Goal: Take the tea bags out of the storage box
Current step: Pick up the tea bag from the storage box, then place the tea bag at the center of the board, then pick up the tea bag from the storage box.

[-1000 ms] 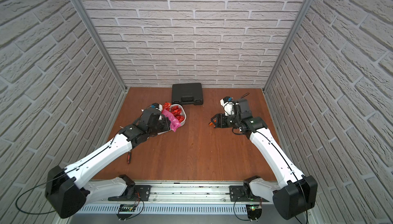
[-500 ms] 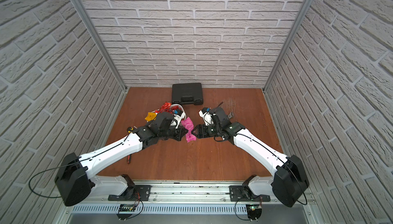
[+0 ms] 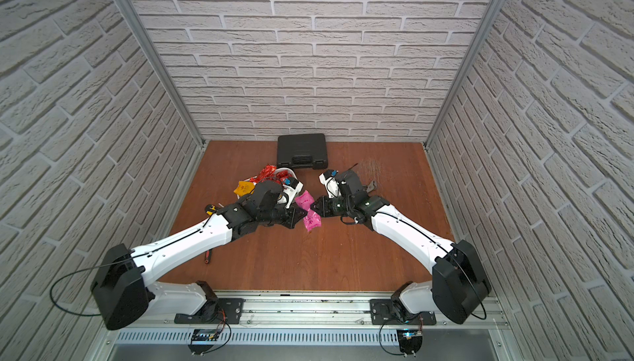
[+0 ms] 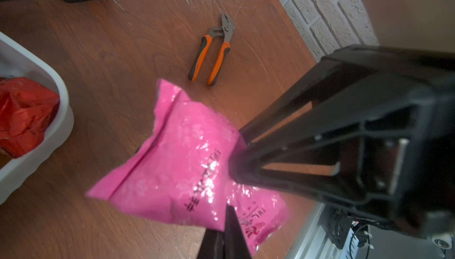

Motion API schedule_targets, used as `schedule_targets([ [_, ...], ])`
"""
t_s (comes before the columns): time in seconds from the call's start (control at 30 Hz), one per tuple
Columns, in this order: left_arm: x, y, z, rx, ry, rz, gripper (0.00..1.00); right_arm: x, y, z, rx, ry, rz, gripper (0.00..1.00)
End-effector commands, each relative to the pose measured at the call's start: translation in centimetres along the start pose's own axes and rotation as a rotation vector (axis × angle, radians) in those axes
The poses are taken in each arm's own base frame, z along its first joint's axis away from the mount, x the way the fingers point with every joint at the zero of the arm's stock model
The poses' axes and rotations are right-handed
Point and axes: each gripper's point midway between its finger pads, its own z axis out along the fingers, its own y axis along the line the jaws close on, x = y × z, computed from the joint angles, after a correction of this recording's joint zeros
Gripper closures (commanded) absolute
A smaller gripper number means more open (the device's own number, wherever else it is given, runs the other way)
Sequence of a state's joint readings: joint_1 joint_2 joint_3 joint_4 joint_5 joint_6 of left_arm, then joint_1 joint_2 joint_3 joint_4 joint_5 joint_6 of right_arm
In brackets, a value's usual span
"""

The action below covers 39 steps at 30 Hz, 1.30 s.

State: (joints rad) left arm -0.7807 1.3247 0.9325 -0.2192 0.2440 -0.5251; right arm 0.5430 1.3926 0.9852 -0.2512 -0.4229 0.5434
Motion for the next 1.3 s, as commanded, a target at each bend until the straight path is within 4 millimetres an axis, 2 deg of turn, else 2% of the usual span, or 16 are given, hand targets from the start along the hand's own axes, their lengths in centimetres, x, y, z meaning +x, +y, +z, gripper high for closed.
schedule_targets([
  [0.0,-0.3,0.1,0.1,-0.016,-0.026,0.015,0.9,-0.1,1.1,0.2,-0.044,-0.003,-0.013,0.93],
  [0.03,-0.5,0.4,-0.1,-0.032,-0.036,0.01,0.67,0.2,0.9,0.2,-0.038,0.006,-0.008,0.97],
  [0.1,-0.8,0.8,-0.5,-0.06,-0.06,0.002,0.52,0.7,0.3,0.0,-0.016,0.01,0.01,0.97],
  [0.17,-1.3,1.8,-1.3,-0.123,-0.096,-0.02,0.27,1.6,-0.9,-0.2,0.037,0.015,0.049,0.97],
  [0.23,-2.0,3.3,-2.6,-0.217,-0.154,-0.073,0.18,2.9,-2.4,-0.4,0.094,0.027,0.104,0.97],
  [0.33,-2.5,6.5,-5.2,-0.37,-0.245,-0.238,0.17,5.7,-5.2,-0.5,0.196,0.058,0.248,0.97],
  [0.47,-1.1,11.7,-9.1,-0.567,-0.273,-0.535,0.19,9.2,-7.7,0.3,0.287,0.088,0.401,0.97],
  [0.6,-0.2,15.1,-11.9,-0.658,-0.288,-0.718,0.21,10.7,-9.7,0.7,0.376,0.07,0.474,0.94],
  [0.7,0.5,17.6,-13.4,-0.688,-0.307,-0.826,0.22,10.9,-11.1,-0.1,0.466,0.056,0.474,0.79],
  [0.8,0.7,19.5,-14.7,-0.695,-0.325,-0.886,0.22,10.2,-11.2,-1.5,0.527,0.056,0.425,0.6],
  [0.9,0.0,20.2,-15.2,-0.682,-0.337,-0.863,0.21,8.2,-9.6,-2.4,0.511,0.062,0.309,0.44],
  [0.97,-0.4,20.7,-15.1,-0.663,-0.341,-0.851,0.21,6.4,-8.3,-2.6,0.491,0.086,0.19,0.29],
  [1.1,-1.6,21.2,-14.1,-0.586,-0.345,-0.823,0.21,3.5,-5.7,-0.9,0.419,0.155,-0.043,0.28],
  [1.27,-2.8,21.8,-13.3,-0.528,-0.341,-0.8,0.21,-0.8,-1.6,3.1,0.315,0.195,-0.241,0.31],
])
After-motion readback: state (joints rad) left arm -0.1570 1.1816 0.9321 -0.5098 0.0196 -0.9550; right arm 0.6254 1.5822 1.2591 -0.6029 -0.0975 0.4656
